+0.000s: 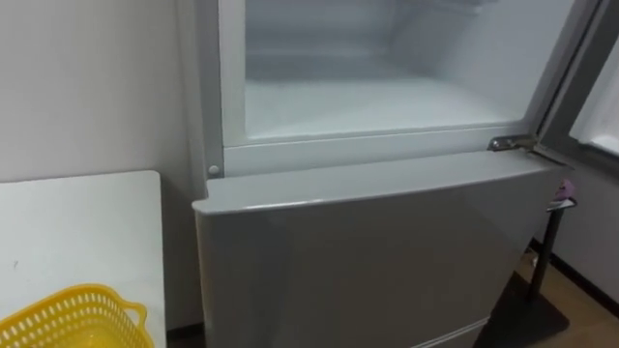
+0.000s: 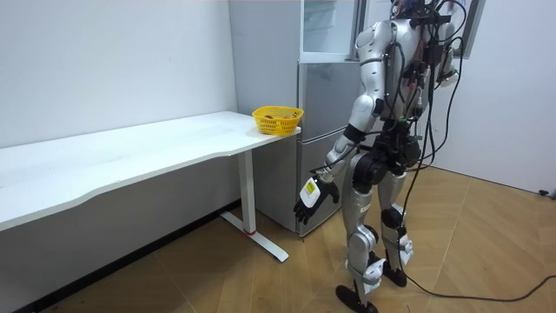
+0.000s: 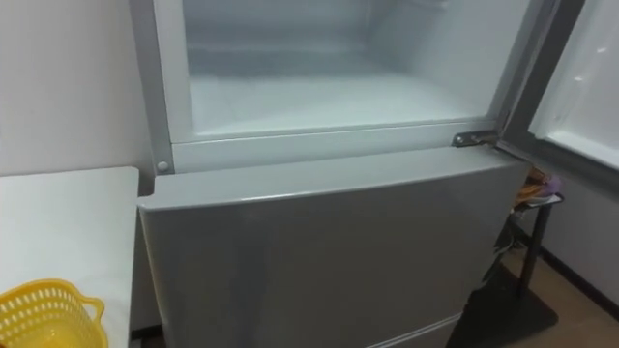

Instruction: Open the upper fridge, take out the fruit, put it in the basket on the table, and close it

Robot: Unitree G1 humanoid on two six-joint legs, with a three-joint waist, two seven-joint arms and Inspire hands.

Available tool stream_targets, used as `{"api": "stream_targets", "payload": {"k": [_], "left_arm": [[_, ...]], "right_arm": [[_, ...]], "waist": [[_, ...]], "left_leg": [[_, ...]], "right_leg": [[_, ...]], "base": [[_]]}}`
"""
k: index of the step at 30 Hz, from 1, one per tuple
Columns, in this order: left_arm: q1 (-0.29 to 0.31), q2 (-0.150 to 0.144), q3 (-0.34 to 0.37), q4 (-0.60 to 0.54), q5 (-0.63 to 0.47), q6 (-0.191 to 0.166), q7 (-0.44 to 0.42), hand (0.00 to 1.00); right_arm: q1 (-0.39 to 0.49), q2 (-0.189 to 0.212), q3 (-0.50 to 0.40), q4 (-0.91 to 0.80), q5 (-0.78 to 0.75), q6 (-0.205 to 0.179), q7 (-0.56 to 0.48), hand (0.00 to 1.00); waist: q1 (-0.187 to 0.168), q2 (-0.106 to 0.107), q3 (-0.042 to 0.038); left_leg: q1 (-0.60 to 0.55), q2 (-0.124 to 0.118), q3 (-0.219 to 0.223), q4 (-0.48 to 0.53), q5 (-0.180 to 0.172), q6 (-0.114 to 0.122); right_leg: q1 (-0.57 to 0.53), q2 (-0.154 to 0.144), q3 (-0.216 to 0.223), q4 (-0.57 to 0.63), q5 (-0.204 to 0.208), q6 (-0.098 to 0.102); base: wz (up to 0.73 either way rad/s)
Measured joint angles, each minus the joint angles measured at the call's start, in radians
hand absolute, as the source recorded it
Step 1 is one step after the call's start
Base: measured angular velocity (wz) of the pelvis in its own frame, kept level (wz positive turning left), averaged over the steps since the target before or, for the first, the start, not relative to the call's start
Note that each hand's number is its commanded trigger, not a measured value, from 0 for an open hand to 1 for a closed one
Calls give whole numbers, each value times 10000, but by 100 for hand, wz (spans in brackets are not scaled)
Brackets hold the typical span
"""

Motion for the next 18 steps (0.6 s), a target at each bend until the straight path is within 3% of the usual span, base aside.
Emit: {"api": "stream_targets", "payload": {"k": [10,18], "left_arm": [[184,0,380,44,12,300,-346,0],[245,-12,440,221,17,263,-389,0]], "right_arm": [[-514,-138,-29,347,258,82,293,0],[-1070,-141,-20,282,-352,305,-14,0]], "waist": [[-102,124,-71],[-366,96,-57]], "left_leg": [[31,0,-8,-19,0,0],[21,0,-28,-12,1,0]], "right_leg": [[17,-2,-17,8,0,0],[8,-3,-86,10,-2,3]], "base": [[0],[1]]}}
